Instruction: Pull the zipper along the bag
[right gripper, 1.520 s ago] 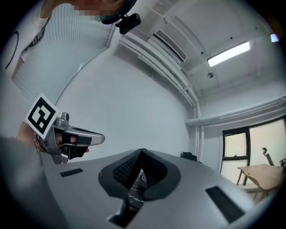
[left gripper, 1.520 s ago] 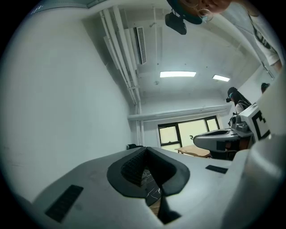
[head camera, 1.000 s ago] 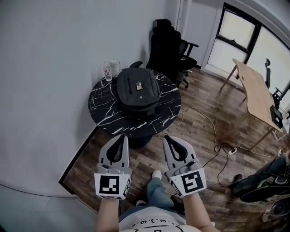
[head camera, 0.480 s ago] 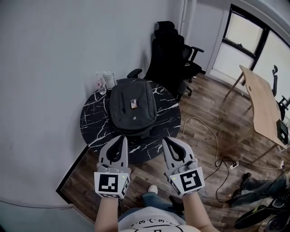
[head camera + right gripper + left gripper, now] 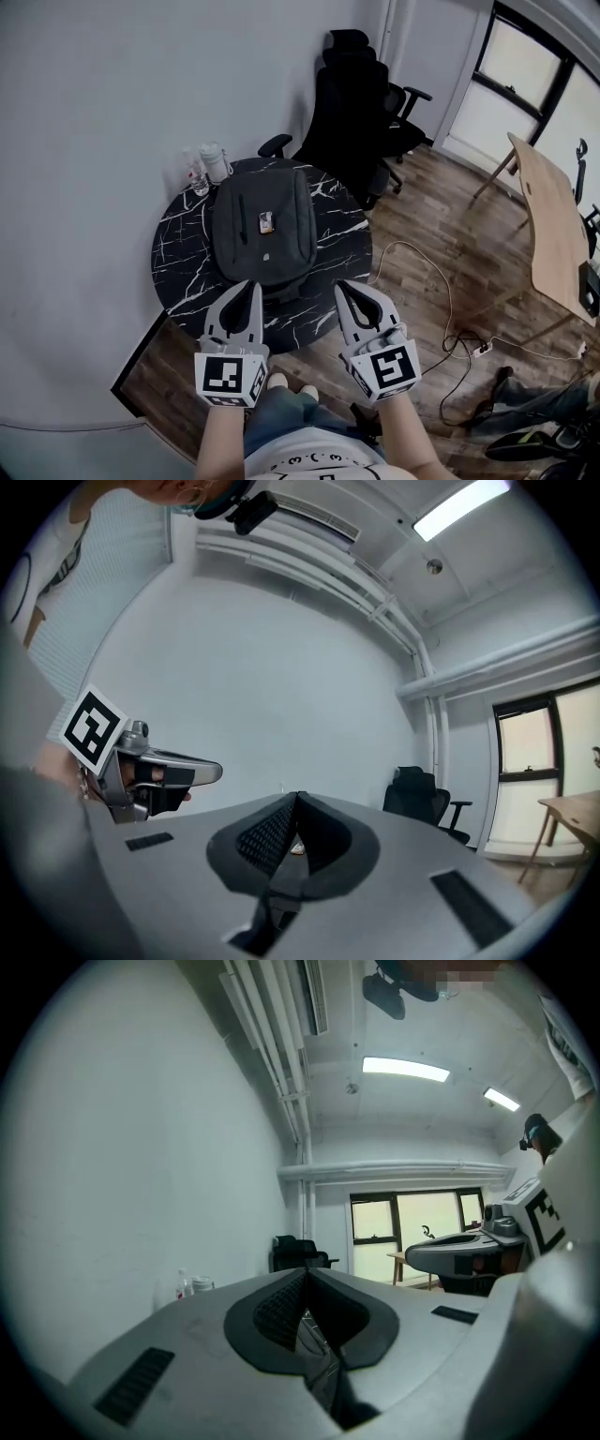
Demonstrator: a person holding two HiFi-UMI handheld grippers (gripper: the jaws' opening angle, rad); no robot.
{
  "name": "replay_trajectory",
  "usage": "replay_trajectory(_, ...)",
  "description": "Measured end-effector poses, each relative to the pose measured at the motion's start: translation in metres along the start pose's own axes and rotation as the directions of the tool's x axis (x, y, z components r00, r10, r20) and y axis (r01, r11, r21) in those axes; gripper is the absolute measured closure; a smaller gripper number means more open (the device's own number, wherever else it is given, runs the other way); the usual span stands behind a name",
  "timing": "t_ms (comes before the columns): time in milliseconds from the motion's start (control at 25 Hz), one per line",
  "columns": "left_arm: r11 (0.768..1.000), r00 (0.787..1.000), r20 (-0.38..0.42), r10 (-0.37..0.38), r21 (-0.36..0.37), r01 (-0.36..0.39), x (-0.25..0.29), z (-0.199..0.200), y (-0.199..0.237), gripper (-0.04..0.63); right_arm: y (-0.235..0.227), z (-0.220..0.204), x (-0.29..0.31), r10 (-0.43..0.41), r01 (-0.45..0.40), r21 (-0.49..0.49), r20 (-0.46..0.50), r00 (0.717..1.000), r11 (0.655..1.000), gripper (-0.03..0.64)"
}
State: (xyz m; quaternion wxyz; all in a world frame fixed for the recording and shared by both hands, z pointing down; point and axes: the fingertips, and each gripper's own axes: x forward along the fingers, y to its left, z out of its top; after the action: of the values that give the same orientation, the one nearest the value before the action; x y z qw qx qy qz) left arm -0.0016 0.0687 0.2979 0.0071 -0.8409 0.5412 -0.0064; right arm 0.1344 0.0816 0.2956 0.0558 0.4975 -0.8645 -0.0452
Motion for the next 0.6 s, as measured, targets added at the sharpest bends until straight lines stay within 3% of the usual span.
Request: replay_trajectory(600,0.993,0.981,-0.154,-0.116,-0.040,0.111,0.113,-0.058,0.026,0.577,-0.064,-0.056,0.094,-0.037,0.042,0.036,-0.132,0.991,0.998,0.565)
